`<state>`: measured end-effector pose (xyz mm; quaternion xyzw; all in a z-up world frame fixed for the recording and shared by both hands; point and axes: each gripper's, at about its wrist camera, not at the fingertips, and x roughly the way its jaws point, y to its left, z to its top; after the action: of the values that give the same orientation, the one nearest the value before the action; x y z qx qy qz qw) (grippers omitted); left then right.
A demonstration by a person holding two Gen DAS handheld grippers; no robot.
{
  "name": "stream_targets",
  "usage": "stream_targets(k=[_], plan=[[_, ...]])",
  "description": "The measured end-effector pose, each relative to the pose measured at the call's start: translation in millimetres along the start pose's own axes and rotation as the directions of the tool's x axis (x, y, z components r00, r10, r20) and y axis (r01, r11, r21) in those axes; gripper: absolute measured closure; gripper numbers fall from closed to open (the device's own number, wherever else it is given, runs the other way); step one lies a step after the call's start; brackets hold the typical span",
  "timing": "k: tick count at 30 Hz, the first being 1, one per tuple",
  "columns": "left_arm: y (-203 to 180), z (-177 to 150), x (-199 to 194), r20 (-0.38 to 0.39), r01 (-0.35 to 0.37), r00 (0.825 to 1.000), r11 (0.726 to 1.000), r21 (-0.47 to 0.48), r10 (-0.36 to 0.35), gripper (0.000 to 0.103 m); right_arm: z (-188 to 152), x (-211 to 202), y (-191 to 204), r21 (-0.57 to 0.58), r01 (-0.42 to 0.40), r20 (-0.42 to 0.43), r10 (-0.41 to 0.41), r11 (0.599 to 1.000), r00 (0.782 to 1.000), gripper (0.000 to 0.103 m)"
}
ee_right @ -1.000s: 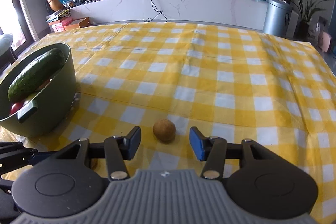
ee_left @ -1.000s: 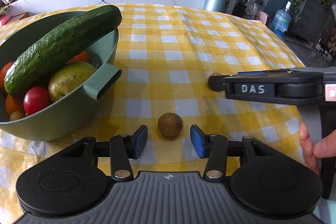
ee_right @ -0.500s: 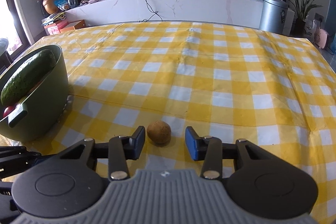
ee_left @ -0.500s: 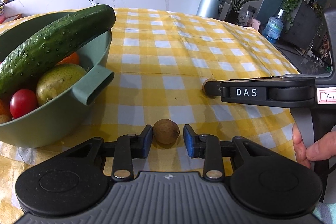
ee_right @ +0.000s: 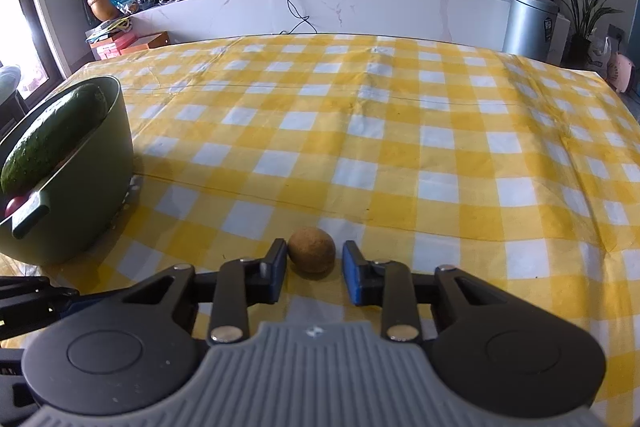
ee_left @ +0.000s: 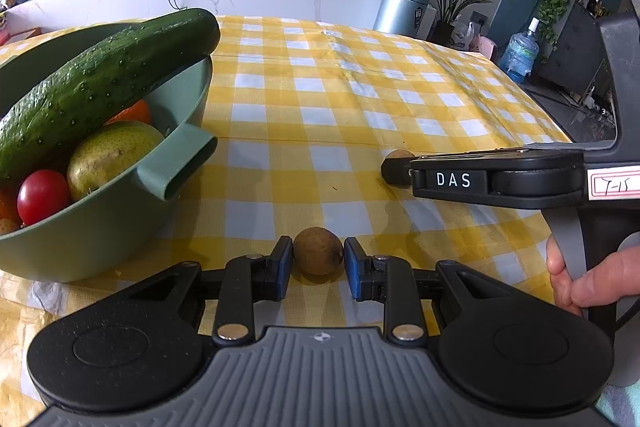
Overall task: Organize fruits
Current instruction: 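Close the left tool on a small brown fruit while the right tool grasps another brown fruit, then carry the brown fruit with the left tool into the colander while the right tool carries its fruit in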
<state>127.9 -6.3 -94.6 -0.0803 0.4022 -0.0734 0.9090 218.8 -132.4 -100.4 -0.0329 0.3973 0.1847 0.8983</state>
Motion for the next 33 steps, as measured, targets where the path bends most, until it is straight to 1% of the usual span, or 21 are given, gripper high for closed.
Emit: stream_targets(k=[3,10,20,23,29,33], plan=[[-0.3,-0.3,-1.3,-0.002,0.007,1.0,1.0,0.0,-0.007,0.072,-1.1,-0.7,3.0,-0.019,0.01,0.002,-0.01,1.0,1.0,0.08],[-4.3,-0.2,-13.1,0.009,0.025,1.0,1.0,0.017,-0.025,0.072,-2.8,-5.9,7.5,-0.039,0.004,0.015,-0.004,0.999,1.0,0.08],[-0.7,12.5,-51.9,0.039,0.07,0.997,0.997,-0.014,-0.069,0.072,-5.4,-27.5,20.0,-0.078,0.007,0.061,-0.002,0.997,0.998,0.08],[2.1,17.6,-65.6,0.06,0.086,0.995,0.996,-0.022,-0.085,0.072,-7.3,-41.0,26.4,-0.092,0.015,0.098,-0.006,0.996,0.995,0.08],[15.2,29.0,-89.8,0.116,0.074,0.991,0.996,-0.044,-0.068,0.072,-6.7,-66.4,42.6,-0.123,0.005,0.152,0.014,0.992,0.988,0.08],[28.2,38.4,-103.4,0.153,0.041,0.988,0.997,-0.07,-0.03,0.072,-1.6,-83.2,58.4,-0.142,-0.019,0.187,0.045,0.99,0.981,0.08]])
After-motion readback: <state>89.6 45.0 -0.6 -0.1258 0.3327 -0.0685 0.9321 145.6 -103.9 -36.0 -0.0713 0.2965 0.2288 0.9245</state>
